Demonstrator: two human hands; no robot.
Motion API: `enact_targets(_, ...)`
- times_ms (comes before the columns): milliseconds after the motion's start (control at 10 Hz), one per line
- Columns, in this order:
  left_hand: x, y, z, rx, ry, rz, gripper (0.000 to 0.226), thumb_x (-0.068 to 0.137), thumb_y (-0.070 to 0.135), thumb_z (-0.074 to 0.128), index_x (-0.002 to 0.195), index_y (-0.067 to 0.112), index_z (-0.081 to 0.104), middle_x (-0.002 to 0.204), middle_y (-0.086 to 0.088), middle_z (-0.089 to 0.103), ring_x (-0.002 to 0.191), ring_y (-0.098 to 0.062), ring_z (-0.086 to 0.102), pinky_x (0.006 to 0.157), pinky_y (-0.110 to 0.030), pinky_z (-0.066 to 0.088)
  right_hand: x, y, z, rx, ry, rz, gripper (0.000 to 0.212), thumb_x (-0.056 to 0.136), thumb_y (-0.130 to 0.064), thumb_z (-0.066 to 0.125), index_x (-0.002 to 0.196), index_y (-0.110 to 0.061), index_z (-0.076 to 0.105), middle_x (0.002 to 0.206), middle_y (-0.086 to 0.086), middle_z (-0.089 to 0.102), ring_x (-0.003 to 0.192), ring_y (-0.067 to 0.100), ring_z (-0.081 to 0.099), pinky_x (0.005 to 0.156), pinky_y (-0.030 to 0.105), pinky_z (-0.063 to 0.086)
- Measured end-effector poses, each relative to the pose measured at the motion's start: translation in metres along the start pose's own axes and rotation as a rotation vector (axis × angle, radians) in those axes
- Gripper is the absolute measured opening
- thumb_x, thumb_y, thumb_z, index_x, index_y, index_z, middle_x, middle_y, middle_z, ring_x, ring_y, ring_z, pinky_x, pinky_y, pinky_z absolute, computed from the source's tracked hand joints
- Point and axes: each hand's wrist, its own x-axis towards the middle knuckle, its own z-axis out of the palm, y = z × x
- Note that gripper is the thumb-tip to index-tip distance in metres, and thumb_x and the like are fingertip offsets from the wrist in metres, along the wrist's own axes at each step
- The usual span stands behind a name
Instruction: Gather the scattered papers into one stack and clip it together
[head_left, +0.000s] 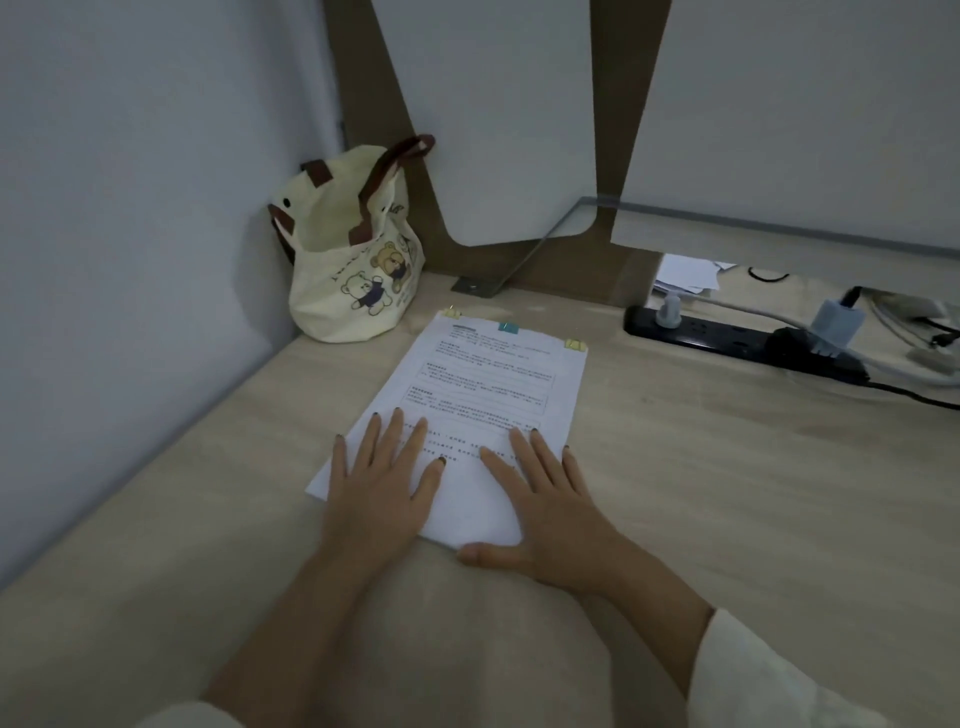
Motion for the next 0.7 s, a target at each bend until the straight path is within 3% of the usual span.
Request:
enact_targets(100, 0.018, -0.009, -0.001, 0.062, -0.093, -0.036, 0.066, 0.089, 0.060, 0.006, 0.148, 0.033, -0.003, 0.159, 0.005, -0.007, 0.146, -0.015, -0.009, 0.116, -0.046, -0.007, 0.017, -0.002, 0.001, 0.003, 0.001, 0.007, 0.113, 0.051, -0.088, 0.018, 0.146, -0.035, -0.012, 0.154, 0.002, -0.028, 0.140, 0.017, -0.030, 0.114, 0.041, -0.018)
enact_targets(200, 0.031, -0.012, -0.004, 0.066, -0.127, -0.046, 0.059, 0.096, 0.051, 0.015, 0.147, 0.034, -0.008, 0.159, 0.007, -0.011, 0.146, -0.014, -0.013, 0.116, -0.044, -0.008, 0.028, -0.003, -0.001, 0.008, -0.010, 0.021, 0.114, 0.050, -0.089, 0.019, 0.146, -0.035, -0.011, 0.154, 0.002, -0.027, 0.140, 0.017, -0.029, 0.113, 0.041, -0.018)
enact_targets(400, 0.042, -0.014, -0.005, 0.077, -0.131, -0.036, 0.058, 0.096, 0.050, 0.015, 0.148, 0.034, -0.006, 0.159, 0.008, -0.011, 0.145, -0.013, -0.013, 0.116, -0.043, -0.009, 0.039, 0.000, -0.002, 0.044, 0.017, 0.029, 0.114, 0.050, -0.088, 0.019, 0.147, -0.034, -0.007, 0.155, 0.001, -0.024, 0.141, 0.017, -0.027, 0.113, 0.040, -0.017)
enact_targets(500, 0.037, -0.015, -0.004, -0.028, -0.055, -0.013, 0.055, 0.099, 0.043, 0.020, 0.149, 0.024, 0.012, 0.159, 0.003, 0.007, 0.147, -0.013, 0.001, 0.117, -0.035, -0.005, 0.033, -0.002, -0.007, 0.200, 0.043, 0.037, 0.109, 0.054, -0.087, 0.020, 0.148, -0.035, -0.002, 0.157, -0.002, -0.019, 0.143, 0.013, -0.022, 0.114, 0.037, -0.015)
enact_targets(600, 0.025, -0.013, -0.004, -0.202, 0.155, 0.018, 0.057, 0.092, 0.037, 0.026, 0.132, 0.007, 0.052, 0.141, -0.010, 0.049, 0.133, -0.022, 0.044, 0.110, -0.028, 0.020, 0.010, -0.001, -0.010, 0.364, 0.080, 0.027, 0.105, 0.058, -0.085, 0.021, 0.148, -0.035, 0.005, 0.155, -0.010, -0.014, 0.142, 0.006, -0.017, 0.114, 0.031, -0.014)
enact_targets(700, 0.002, -0.006, -0.001, -0.229, 0.252, 0.031, 0.054, 0.088, 0.034, 0.031, 0.114, 0.002, 0.066, 0.123, -0.013, 0.064, 0.115, -0.027, 0.060, 0.102, -0.035, 0.033, -0.033, 0.005, -0.005, 0.485, 0.040, 0.036, 0.101, 0.058, -0.083, 0.024, 0.146, -0.032, 0.021, 0.148, -0.019, 0.004, 0.138, -0.006, -0.002, 0.115, 0.024, -0.009)
